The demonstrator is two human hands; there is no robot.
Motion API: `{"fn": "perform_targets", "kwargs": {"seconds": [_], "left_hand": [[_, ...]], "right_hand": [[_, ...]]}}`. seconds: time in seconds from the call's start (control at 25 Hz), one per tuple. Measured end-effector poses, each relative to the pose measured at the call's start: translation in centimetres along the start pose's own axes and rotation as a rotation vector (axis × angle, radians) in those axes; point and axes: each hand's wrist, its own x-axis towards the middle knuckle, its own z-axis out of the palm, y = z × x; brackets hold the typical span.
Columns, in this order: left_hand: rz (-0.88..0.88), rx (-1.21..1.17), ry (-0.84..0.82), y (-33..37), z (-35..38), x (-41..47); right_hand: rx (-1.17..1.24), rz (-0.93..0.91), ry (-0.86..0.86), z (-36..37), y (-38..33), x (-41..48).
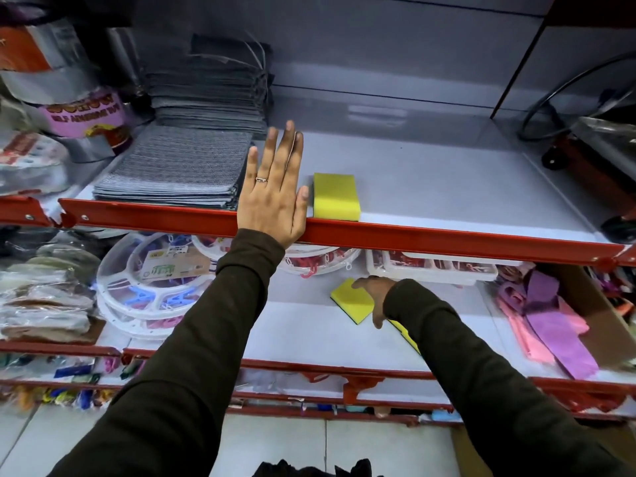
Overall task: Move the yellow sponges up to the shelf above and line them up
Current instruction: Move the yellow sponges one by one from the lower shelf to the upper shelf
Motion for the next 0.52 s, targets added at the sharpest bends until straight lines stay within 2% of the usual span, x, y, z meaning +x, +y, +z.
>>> {"fn": "perform_targets", "kwargs": {"seconds": [0.2, 0.36, 0.52], "left_hand": [[0.005, -0.001, 0.011, -0.1, 0.4, 0.0], [0.014, -0.005, 0.014, -0.2, 0.5, 0.0], [0.013, -0.002, 0.016, -0.3, 0.6, 0.1]], "right_hand": [[-0.113, -0.069, 0.152, 2.7, 1.6, 5.2], [-0.274, -0.114, 0.124, 3.8, 1.8, 8.0], [-0.326, -0.115, 0.091, 4.5, 1.5, 9.4]]}}
